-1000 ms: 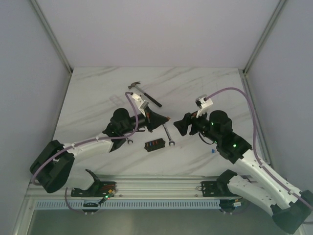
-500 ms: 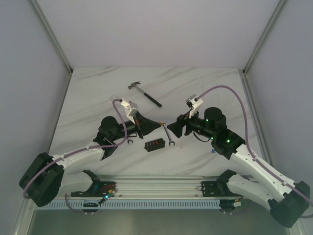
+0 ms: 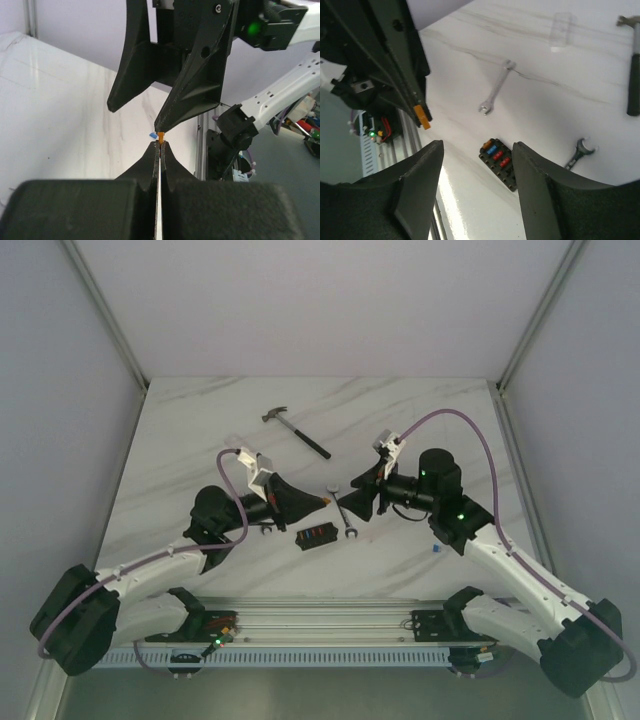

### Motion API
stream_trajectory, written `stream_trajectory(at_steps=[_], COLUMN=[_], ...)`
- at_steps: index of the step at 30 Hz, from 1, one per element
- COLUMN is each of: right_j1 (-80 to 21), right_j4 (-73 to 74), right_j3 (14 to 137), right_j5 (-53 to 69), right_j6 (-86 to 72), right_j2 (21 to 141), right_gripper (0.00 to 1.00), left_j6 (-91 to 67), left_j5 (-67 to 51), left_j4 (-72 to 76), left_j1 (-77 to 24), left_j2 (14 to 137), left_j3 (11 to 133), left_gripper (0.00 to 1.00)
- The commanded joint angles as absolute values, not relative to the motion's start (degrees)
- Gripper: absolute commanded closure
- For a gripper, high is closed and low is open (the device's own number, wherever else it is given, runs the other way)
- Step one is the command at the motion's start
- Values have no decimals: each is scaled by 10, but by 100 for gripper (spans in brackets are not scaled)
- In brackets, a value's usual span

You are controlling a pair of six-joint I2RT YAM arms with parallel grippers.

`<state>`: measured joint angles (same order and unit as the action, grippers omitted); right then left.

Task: Snap on the fuse box
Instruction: Pick up the fuse from the center of the board.

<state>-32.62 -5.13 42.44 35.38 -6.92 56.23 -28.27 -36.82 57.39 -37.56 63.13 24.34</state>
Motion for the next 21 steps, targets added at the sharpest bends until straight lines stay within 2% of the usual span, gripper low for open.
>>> stream_trajectory(at_steps=[1,9,21], right_j1=[-324,-324,-325], right_j4=[-105,-79,-70], right_j3=[429,453,472], right_j5=[456,515,572], right_j6=[-60,-35,-26], right_j2=[563,556,571], right_gripper=[38,43,69], left_j6=[-282,-274,-245], left_j5=[-399,-414,-431], left_j4=[591,581,546], left_j1=[-379,-389,-413], left_j2=[616,629,646], left_j3=[244,263,293], left_gripper=[100,100,100])
